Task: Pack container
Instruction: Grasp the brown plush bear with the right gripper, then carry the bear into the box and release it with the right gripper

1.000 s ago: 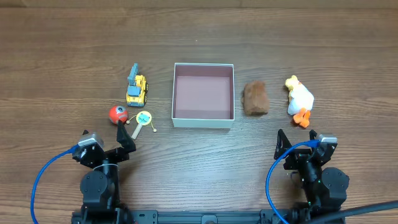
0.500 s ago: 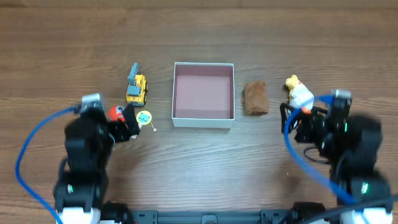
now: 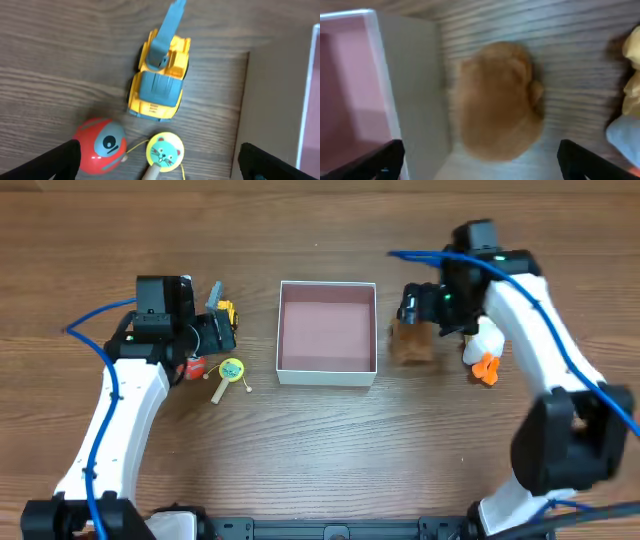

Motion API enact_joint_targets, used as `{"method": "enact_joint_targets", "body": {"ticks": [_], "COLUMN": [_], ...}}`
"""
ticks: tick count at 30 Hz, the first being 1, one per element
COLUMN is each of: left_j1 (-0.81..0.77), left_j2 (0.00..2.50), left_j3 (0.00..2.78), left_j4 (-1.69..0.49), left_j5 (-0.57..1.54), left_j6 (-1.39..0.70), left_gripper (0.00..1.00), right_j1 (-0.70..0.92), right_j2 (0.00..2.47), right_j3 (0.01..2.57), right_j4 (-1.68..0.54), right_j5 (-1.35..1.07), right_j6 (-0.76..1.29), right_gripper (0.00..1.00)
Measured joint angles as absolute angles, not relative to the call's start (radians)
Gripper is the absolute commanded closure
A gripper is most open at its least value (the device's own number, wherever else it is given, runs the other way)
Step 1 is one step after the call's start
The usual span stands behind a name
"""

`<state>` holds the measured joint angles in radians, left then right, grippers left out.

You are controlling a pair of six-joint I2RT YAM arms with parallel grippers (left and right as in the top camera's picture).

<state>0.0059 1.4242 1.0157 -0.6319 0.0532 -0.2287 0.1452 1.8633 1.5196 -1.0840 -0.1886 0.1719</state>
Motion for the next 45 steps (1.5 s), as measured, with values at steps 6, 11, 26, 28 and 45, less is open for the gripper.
{"method": "enact_joint_targets", "body": {"ticks": [6, 11, 26, 28, 45], "left_j1": [0.006, 0.006, 0.006, 0.006, 0.006], "left_j2": [1.448, 1.448, 1.448, 1.448, 1.448], "left_j3": [1.016, 1.016, 1.016, 1.016, 1.016], "left_j4": [-0.686, -0.707, -0.710, -0.710, -0.710], "left_j5": [0.061, 0.061, 0.065, 0.065, 0.065], "left_j6": [-0.229, -0.229, -0.229, -0.229, -0.229], "left_gripper": [0.00, 0.00, 0.00, 0.00, 0.00], "right_j1": [0.184, 0.190, 0.347, 0.450, 0.642], "right_j2": [1.959, 1.985, 1.601, 1.577, 2.023], "right_j3": [1.471, 1.421, 1.549, 1.560, 1.554], "right_j4": [-0.950, -0.884, -1.034, -0.970, -0.598], "right_j5": [-0.073, -0.092, -0.024, -0.038, -0.057], "right_j6": [0.251, 0.265, 0.372, 0.465, 0.566], "right_gripper": [0.30, 0.54, 0.96, 0.96, 0.12]}}
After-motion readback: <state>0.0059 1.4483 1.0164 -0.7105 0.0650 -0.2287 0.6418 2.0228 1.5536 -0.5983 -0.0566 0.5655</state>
